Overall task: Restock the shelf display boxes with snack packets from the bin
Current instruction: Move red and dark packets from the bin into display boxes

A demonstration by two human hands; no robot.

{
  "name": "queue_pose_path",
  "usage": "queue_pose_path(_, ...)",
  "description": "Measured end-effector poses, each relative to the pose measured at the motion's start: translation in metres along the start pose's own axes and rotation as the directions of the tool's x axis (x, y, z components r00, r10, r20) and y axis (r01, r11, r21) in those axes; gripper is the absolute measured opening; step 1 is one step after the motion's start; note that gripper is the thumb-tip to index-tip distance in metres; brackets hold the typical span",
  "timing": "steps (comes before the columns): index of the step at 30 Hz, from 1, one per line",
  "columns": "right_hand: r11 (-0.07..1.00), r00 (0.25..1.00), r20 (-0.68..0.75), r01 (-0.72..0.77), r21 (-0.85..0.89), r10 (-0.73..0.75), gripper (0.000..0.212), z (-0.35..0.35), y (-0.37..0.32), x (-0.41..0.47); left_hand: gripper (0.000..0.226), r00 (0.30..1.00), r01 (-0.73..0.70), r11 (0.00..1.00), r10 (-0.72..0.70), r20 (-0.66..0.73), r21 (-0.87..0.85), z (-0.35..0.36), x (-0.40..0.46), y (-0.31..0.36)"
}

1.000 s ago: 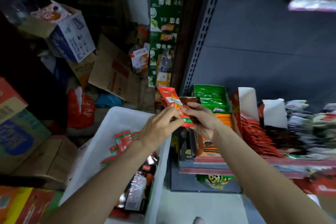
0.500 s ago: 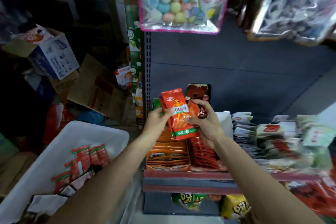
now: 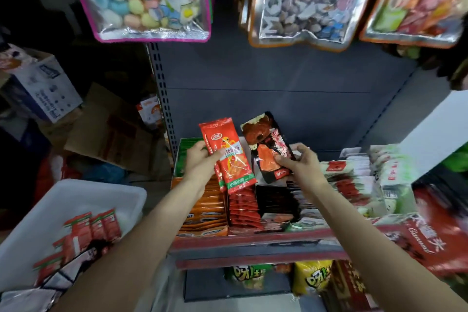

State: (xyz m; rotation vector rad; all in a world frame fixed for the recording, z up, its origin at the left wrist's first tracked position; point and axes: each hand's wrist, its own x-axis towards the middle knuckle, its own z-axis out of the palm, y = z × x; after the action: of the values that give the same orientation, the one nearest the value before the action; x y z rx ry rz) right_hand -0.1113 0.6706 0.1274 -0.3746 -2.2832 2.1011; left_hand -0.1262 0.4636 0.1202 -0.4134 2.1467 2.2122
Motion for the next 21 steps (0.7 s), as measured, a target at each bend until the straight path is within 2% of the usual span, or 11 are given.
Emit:
queue_pose_path(3,0.91,0.966,-0.136,0.154,-0.384,-0.22,0.02,-0.018,-0.007,0.009,0.025,1.0,-0.02,0.999,0.019,0.017,0.033,0.008,0.001,0.001)
queue_pose_path(6,0.694,0.904,-0.164,0.177,-0.697,-0.395,0.021,-0.028,-0.017,0.009,0.025,0.999,-0.019,0.997,0.017,0.027,0.068,0.013,0.001,0.002)
queue_pose_path(8,0.488,0.874,-0.089,0.18,-0.854,-0.478,0.026,-0.03,-0.018,0.007,0.026,0.999,-0.016,0.997,0.013,0.029,0.081,0.016,0.002,0.002)
queue_pose_path(10,0.321,0.863,0.078,0.268,-0.908,-0.5,0.026,-0.027,-0.013,0.007,0.024,0.999,-0.016,0.996,0.013,0.03,0.088,0.018,0.005,0.001)
queue_pose_path(12,0.197,0.878,0.222,0.328,-0.924,-0.424,0.024,-0.021,-0.004,0.011,0.021,0.999,-0.018,0.995,0.014,0.037,0.096,0.019,0.007,-0.001)
queue_pose_path(14,0.066,0.897,0.363,0.39,-0.918,-0.254,0.025,-0.012,0.007,0.019,0.02,0.999,-0.029,0.993,0.024,0.047,0.112,0.02,0.009,-0.004)
queue_pose_path(15,0.035,0.895,0.421,0.43,-0.902,-0.148,0.026,-0.007,0.012,0.023,0.02,0.998,-0.034,0.992,0.028,0.05,0.12,0.019,0.009,-0.006)
queue_pose_path(18,0.083,0.886,0.451,0.445,-0.892,0.107,0.028,-0.001,0.022,0.034,0.022,0.999,-0.034,0.99,0.028,0.047,0.134,0.017,0.01,-0.011)
queue_pose_path(21,0.141,0.873,0.456,0.436,-0.889,0.175,0.035,-0.001,0.027,0.046,0.02,0.999,-0.035,0.987,0.03,0.034,0.159,0.012,0.012,-0.015)
